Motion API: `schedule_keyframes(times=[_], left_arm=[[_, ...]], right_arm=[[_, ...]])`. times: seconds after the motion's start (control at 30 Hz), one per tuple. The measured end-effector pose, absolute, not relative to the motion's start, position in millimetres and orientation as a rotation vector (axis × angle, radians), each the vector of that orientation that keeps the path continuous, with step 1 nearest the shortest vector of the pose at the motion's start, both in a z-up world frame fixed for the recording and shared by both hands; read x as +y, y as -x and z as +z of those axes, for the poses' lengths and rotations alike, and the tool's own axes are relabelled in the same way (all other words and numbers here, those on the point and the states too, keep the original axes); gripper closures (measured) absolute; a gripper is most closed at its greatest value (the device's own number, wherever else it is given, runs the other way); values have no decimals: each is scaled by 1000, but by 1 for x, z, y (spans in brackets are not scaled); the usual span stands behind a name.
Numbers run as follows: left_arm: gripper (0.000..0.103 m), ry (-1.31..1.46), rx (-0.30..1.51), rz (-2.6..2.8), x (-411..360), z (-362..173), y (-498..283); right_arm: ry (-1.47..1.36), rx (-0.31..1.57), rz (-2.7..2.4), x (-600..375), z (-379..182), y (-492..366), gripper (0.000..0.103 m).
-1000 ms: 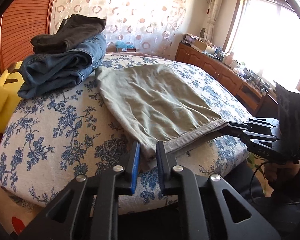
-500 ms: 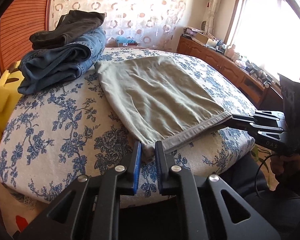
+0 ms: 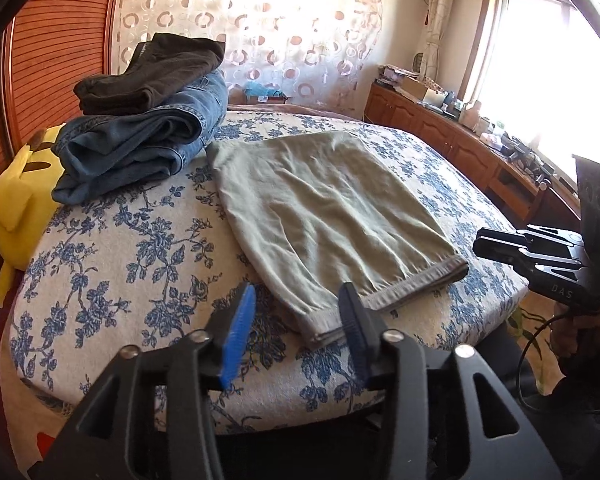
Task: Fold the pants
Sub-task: 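Close the left gripper on one hem corner while the right gripper grasps the other corner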
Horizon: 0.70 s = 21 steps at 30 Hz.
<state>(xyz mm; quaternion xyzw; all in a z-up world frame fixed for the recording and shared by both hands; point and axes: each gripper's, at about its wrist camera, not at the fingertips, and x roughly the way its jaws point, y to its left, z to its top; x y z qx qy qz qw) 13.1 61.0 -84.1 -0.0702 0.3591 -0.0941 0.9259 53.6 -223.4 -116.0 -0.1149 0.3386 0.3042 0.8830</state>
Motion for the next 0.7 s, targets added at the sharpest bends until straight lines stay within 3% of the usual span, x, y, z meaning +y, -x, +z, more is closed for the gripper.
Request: schedule_keyframes(times=[0.2, 0.37, 0.6, 0.7], left_arm=[[38, 105, 750, -170, 57, -90, -23], [37, 80, 797, -152, 53, -101, -29], [37, 66, 800, -140, 51, -106, -28], [37, 67, 797, -140, 52, -106, -28]], right_arm=[[229, 707, 635, -215, -118, -62, 83], [226, 713, 631, -211, -123, -66, 80], [203, 734, 604, -211, -131, -76, 62], [192, 750, 600, -210, -136, -79, 62]])
